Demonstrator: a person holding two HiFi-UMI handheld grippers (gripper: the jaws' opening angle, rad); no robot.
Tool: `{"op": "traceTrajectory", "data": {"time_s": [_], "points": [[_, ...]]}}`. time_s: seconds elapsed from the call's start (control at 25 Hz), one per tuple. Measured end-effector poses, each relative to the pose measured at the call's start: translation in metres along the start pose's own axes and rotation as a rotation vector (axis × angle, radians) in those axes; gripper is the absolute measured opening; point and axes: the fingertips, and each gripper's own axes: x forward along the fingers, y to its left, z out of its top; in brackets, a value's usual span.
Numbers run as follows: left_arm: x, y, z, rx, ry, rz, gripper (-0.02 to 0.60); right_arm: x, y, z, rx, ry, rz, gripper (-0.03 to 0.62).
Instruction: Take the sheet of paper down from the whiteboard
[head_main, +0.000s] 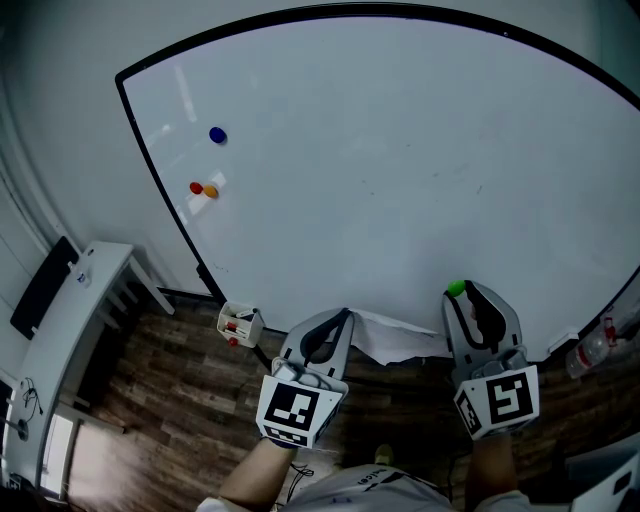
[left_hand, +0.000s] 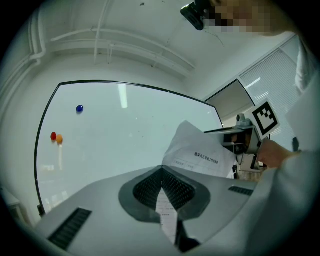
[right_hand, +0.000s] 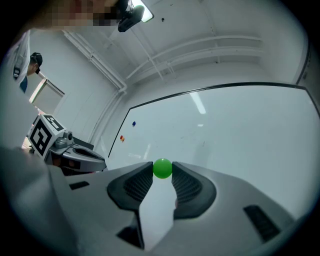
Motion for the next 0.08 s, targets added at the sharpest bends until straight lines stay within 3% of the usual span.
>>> {"op": "traceTrajectory", "data": {"time_s": [0.08], "points": [[0.0005, 0.0003, -0.0001, -0.003, 0.0, 0.001, 0.014, 0.0, -0.0004, 0.0001, -0.002, 0.003, 0.0, 0.127]]}}
